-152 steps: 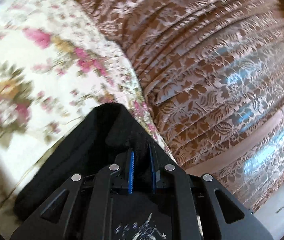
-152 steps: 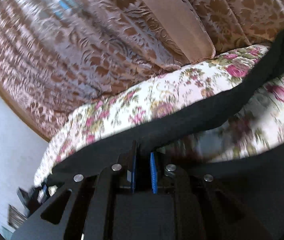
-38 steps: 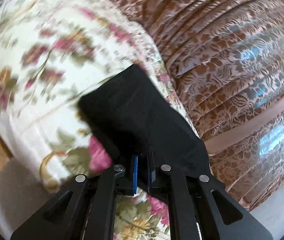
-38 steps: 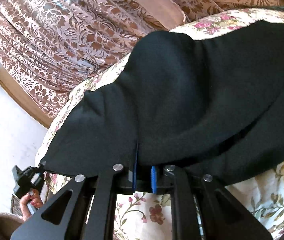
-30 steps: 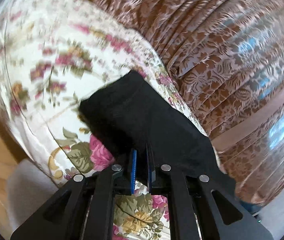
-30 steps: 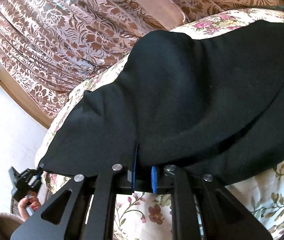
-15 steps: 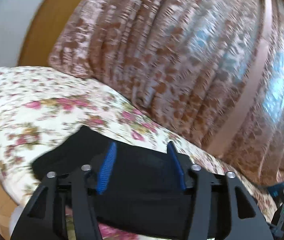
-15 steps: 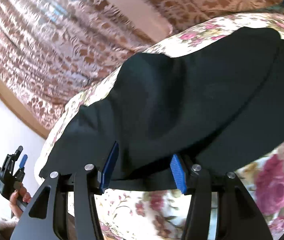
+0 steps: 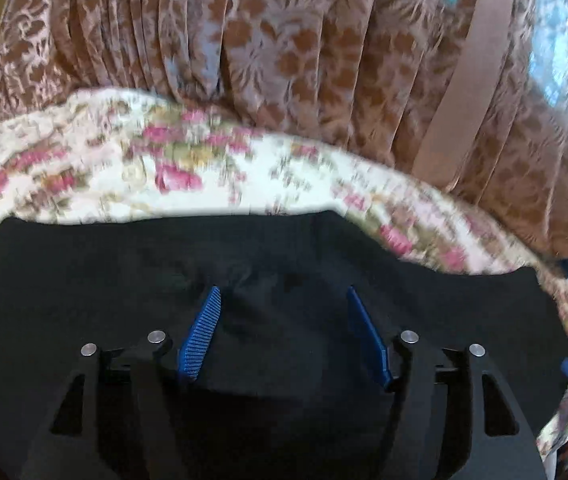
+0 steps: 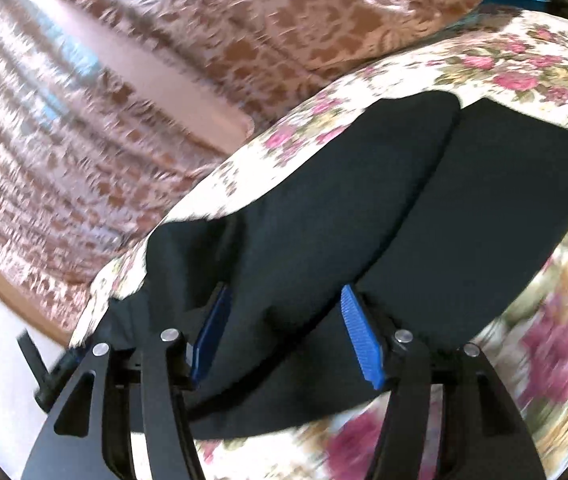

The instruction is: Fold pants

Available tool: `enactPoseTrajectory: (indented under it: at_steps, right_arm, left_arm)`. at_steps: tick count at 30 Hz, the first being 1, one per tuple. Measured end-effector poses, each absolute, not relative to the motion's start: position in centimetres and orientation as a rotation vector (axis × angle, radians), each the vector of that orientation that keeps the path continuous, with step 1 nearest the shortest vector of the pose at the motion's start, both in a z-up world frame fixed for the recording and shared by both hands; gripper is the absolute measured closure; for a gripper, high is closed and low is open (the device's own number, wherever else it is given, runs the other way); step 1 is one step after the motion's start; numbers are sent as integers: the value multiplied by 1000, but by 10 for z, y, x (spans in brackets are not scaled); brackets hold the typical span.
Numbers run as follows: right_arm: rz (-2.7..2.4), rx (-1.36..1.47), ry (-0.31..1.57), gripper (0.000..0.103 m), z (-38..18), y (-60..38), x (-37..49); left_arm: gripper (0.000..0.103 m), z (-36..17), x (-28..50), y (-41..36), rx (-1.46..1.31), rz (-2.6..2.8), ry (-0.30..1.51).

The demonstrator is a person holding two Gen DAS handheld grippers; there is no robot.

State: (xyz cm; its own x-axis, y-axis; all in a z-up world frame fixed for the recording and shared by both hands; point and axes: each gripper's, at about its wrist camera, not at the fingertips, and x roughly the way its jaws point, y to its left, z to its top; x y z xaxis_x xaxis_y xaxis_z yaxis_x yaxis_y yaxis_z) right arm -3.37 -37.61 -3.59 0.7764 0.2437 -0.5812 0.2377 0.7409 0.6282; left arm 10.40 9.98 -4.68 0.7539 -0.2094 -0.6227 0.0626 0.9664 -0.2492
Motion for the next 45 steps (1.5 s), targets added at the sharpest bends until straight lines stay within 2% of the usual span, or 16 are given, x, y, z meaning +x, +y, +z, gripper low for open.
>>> enactPoseTrajectory:
  at_steps: [12,23,24,27,30,35,45]
  right_arm:
    - [-166,1041,704,46,-76,-460,18]
    - [-189,801,691,46,-80,-450,51]
    - [-193,802,682,48,-80,-451,50]
    - [-205,827,664,63,-82,-455,46]
    - [-197,860,642,74,-85,-459,42]
    - [-189,835,620,88,-74,-456,40]
    - [-217,760,498,90,-28,-451,-6]
  left_arm:
    - [36,-62,97,95,-180,-126,712]
    - [35,-65,101,81,-71,-61,734]
    - [35,-65,101,80,-65,-58,733]
    - [35,-66,101,80,-65,-59,730]
    - [35,-66,101,80,-65,-58,729]
    - [35,-67,101,80,-66,-60,729]
    - [32,-66,101,85,-103,-92,721]
